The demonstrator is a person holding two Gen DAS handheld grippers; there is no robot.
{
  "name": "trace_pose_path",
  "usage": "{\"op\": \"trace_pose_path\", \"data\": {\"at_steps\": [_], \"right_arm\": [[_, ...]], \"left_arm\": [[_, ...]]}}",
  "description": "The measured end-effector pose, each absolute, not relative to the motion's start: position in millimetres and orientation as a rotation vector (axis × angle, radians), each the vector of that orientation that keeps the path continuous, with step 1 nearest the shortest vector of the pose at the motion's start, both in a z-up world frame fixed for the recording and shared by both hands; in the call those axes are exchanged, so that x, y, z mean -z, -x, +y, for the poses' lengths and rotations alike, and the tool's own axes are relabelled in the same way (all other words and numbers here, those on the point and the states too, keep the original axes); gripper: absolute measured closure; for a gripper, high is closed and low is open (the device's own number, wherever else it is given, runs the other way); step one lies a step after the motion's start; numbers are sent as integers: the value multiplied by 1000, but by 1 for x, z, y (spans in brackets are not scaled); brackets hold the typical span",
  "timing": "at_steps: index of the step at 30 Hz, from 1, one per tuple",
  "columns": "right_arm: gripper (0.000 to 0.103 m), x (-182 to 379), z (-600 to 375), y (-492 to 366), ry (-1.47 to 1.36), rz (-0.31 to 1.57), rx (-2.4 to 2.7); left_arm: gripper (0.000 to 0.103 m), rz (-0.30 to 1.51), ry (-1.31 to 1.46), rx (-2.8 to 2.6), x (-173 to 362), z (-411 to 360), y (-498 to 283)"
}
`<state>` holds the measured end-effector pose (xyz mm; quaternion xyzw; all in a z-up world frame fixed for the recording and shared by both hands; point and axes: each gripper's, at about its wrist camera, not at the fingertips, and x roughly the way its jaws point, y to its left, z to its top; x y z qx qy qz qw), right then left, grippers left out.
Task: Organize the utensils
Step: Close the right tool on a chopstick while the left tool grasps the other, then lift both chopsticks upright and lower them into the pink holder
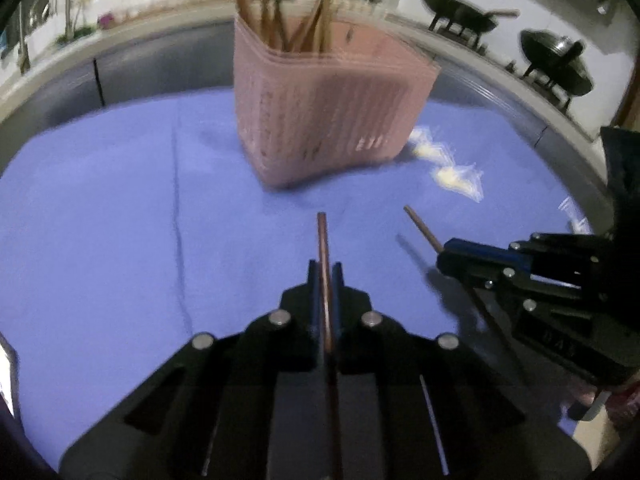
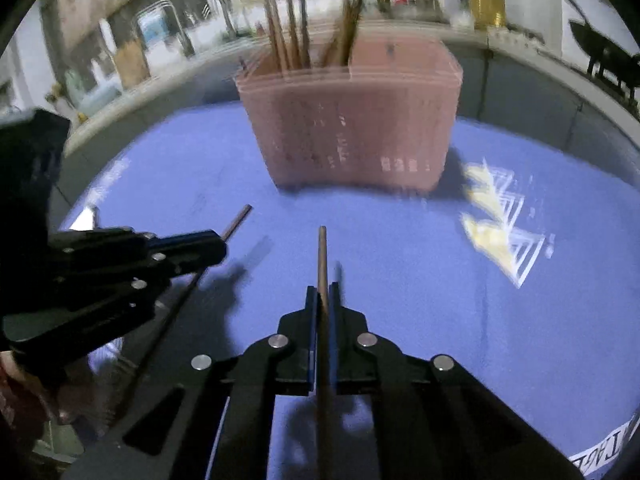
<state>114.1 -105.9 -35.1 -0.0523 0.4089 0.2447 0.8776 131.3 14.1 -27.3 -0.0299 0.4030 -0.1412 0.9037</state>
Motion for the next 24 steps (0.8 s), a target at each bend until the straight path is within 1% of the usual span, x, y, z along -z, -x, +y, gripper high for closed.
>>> {"op": "trace_pose_path", "data": {"at_steps": [6,11,18,21,24], "right_arm": [[98,-27,-118,-87,46,640,-560],[98,-56,-122,-81,11,523,-578],[98,-62,-114,-82,19,508,-574],[98,-76,-114,-82,15,485,-579],[98,-102,-115,-96,-6,454,-594]], "left_arm": [[98,673,83,330,-34,23,-109],[98,553,94,333,-77,30,-94],[98,507,86,317,-100,37,-96],[98,489,101,322,-113,41,-98],[98,447,113,331,-139,45,-104]]}}
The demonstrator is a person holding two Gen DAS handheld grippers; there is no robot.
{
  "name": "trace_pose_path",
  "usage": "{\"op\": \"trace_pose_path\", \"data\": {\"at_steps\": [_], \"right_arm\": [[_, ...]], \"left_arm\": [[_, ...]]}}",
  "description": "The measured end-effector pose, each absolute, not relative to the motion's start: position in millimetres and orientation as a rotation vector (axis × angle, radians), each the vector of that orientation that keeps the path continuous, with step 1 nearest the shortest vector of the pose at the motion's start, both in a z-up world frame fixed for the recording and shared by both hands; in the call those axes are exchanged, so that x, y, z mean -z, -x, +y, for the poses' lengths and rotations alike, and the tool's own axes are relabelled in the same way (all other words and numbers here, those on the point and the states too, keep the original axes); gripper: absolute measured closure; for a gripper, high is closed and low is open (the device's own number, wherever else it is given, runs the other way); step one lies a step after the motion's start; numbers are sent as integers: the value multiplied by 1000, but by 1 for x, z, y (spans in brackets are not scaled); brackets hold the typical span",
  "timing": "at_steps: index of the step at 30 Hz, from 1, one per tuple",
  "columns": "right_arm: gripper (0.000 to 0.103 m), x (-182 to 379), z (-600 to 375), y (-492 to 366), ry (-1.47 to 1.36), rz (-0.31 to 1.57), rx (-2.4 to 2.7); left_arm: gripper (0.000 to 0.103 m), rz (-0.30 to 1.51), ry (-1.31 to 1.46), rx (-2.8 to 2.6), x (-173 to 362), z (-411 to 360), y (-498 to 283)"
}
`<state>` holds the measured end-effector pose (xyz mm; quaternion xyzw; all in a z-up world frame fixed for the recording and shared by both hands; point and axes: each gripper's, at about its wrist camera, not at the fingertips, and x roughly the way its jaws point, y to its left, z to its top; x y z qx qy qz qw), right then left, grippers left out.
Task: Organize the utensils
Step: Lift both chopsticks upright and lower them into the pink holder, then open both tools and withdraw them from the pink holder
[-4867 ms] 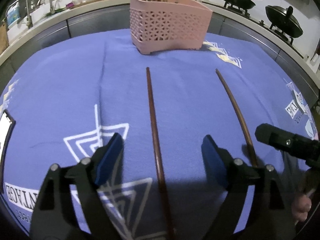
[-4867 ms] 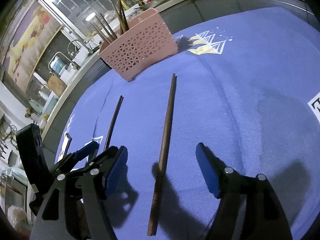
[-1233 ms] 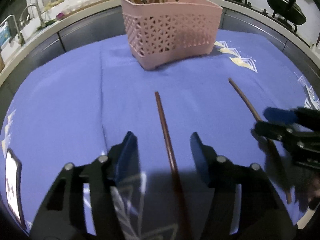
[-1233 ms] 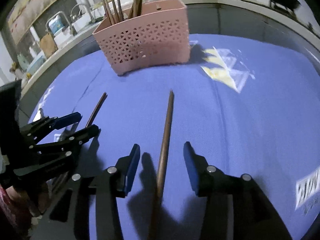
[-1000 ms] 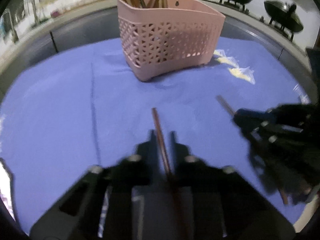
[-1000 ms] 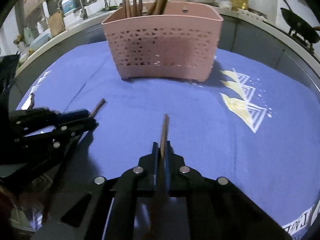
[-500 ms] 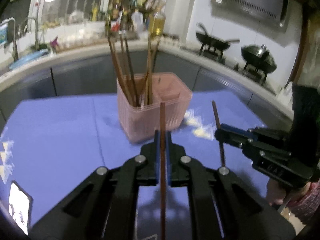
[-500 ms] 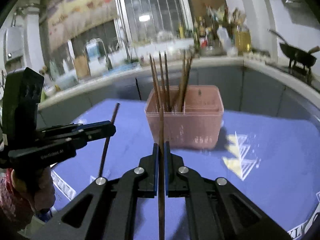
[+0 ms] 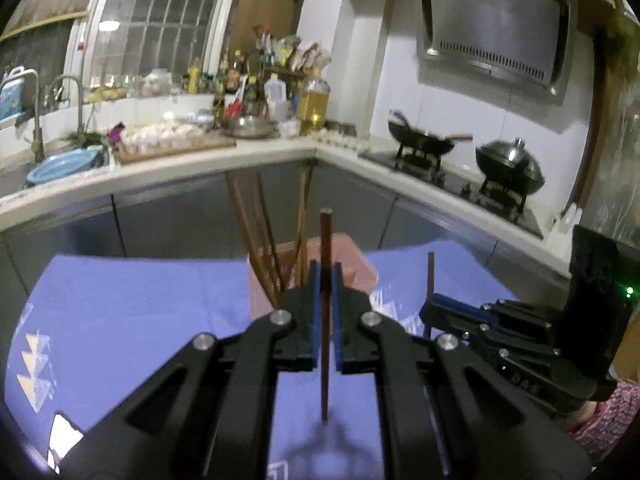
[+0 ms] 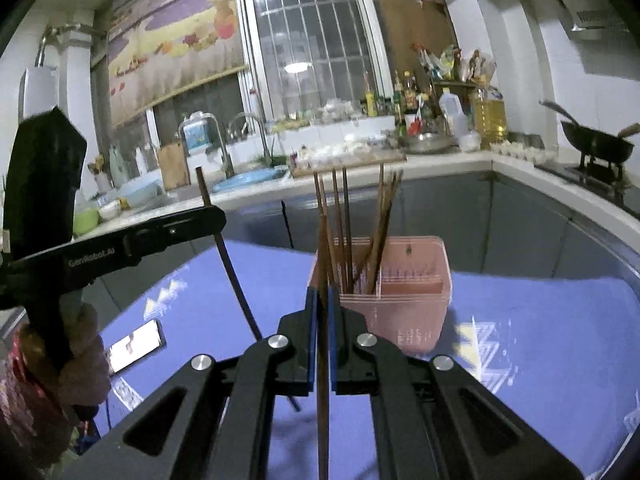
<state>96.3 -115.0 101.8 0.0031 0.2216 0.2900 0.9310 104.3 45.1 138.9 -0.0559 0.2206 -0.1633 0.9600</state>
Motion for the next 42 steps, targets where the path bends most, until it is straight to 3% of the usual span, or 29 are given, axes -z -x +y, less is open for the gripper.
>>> {"op": "trace_pose_path", "data": {"at_steps": [6,11,15,28,31,33,35,37,40,42], "right_arm": [[98,-162,-108,-138,-43,345,-585],[98,-193,-95,-182,-74,227,-550],[98,-188,-82,-215,-54,198,-525],[97,-93,-67,-258,-52,440,-565],[96,-88,-71,-252,-72,460,-559],[95,-89,-74,-240,-61,452,-558],[91,-93,-78,-227,-65,434,-562],[76,-98,-81,-211,-63,406,-566],[68,-105,-89,-182,-74,362,-561],[68,-106,-95,-164,-99,346,-564]], "left_arm": [[98,301,93,320,-209,41,-127],[98,248,56,269,-233,33,-163],[98,284,53,242,-221,32,-196],[97,532,72,221,-124,29,-250],[82,561,77,186,-109,30,-246],[64,551,88,157,-108,35,-238],[64,525,93,123,-111,40,-225],[63,505,91,108,-115,42,-212],[63,471,74,70,-122,43,-189],[48,439,69,30,-126,46,-167]]}}
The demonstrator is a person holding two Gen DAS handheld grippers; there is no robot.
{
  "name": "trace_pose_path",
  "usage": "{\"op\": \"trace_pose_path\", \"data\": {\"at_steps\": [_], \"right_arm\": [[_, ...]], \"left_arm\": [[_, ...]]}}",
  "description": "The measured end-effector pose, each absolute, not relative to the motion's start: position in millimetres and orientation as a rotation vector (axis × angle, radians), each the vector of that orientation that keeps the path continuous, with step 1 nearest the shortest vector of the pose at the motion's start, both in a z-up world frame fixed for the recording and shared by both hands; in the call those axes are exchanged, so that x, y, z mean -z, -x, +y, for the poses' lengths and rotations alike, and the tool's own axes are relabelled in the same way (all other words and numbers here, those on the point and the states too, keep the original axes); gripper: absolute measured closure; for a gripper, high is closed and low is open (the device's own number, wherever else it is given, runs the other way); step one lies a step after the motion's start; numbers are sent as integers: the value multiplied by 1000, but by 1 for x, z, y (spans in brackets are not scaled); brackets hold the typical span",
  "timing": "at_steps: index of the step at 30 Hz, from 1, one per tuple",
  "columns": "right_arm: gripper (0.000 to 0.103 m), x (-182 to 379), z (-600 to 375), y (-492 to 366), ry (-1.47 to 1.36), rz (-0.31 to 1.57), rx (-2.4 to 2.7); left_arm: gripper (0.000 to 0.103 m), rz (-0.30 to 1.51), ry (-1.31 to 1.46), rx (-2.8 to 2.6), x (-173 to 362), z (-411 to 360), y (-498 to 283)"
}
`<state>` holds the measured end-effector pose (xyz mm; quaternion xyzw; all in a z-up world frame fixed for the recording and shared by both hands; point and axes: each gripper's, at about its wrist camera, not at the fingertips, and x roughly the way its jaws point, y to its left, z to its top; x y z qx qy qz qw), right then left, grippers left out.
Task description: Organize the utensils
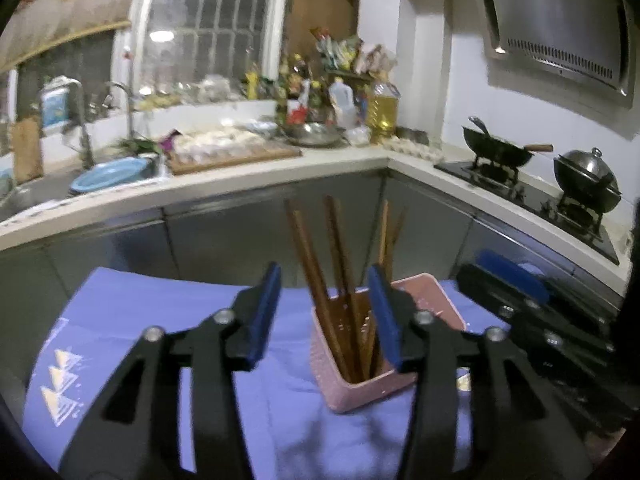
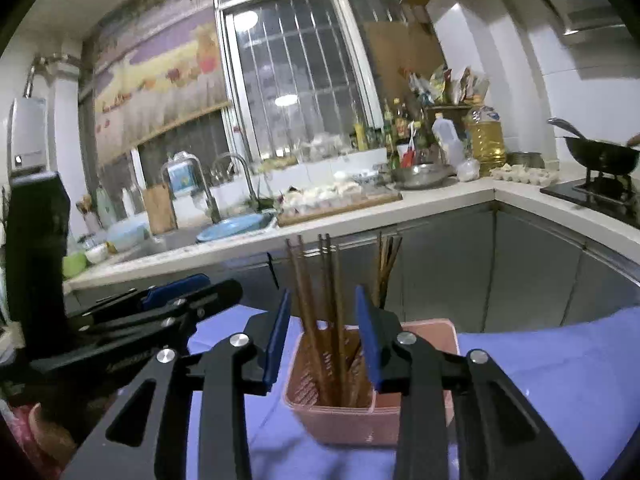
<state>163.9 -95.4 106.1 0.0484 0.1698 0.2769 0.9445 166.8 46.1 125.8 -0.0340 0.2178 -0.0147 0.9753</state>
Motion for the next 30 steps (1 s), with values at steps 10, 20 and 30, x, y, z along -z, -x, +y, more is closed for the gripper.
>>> {"op": "trace_pose_path", "data": {"at_steps": [10,20,30], "right_arm": [[39,-41,-129,-54,-256,483,-528],[37,-16,-133,-18,-290,619,-529],[32,-32,-132,-7,-287,571,-540]], "left_arm": [[11,463,27,-66,-87,44,-75],[6,566,26,-114,-60,41,-47],[6,531,9,-135,-70,40,-37]]}}
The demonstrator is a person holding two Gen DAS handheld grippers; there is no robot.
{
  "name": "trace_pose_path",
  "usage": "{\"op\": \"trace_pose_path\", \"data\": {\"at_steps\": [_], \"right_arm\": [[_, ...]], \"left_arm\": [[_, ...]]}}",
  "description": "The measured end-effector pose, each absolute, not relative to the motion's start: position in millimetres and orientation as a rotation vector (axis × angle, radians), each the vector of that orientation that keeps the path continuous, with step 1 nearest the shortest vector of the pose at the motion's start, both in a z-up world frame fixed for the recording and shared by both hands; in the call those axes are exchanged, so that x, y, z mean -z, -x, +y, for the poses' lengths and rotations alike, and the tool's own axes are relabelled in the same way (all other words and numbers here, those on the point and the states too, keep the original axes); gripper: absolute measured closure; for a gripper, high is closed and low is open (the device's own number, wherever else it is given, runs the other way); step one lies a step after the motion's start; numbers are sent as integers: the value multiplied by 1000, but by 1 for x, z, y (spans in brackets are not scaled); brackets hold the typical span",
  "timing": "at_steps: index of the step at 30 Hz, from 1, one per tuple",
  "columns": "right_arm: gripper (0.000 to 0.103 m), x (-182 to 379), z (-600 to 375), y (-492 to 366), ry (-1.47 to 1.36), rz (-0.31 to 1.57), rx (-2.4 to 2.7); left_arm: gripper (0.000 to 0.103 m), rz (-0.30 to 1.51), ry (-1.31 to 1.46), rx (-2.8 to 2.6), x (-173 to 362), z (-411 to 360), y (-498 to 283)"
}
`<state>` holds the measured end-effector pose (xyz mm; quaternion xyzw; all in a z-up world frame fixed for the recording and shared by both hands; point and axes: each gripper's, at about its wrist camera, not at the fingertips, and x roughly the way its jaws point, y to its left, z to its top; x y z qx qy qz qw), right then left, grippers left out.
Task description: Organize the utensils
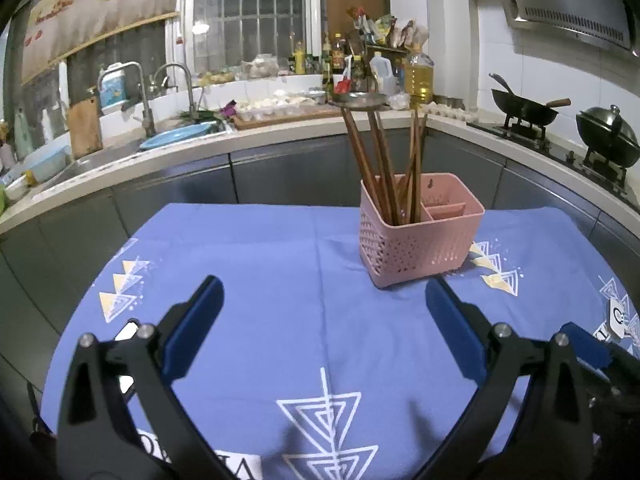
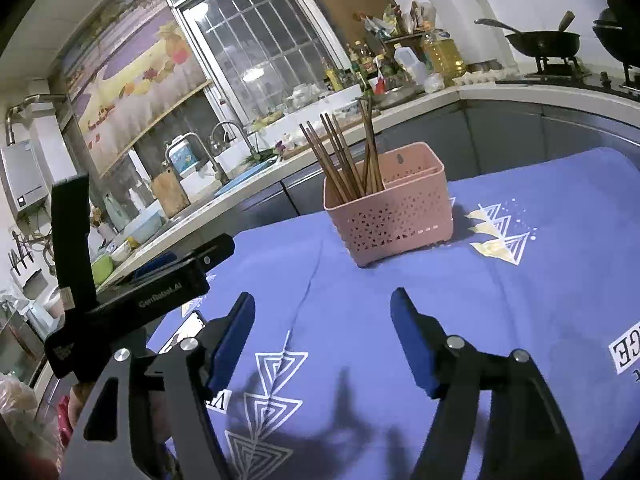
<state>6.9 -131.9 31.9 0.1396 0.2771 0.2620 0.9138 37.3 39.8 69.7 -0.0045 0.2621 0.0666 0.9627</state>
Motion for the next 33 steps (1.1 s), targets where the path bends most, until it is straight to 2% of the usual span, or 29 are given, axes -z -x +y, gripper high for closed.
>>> {"op": "trace_pose_path", "data": {"at_steps": [13,33], "right_arm": [[24,-36,-136,-7,-262,540,-474],[22,-35,-143,-11,-283,551,-455]], "left_arm": [[6,509,-44,-166,-69,32,-36],[6,478,-112,-196,-71,20,-30]]}}
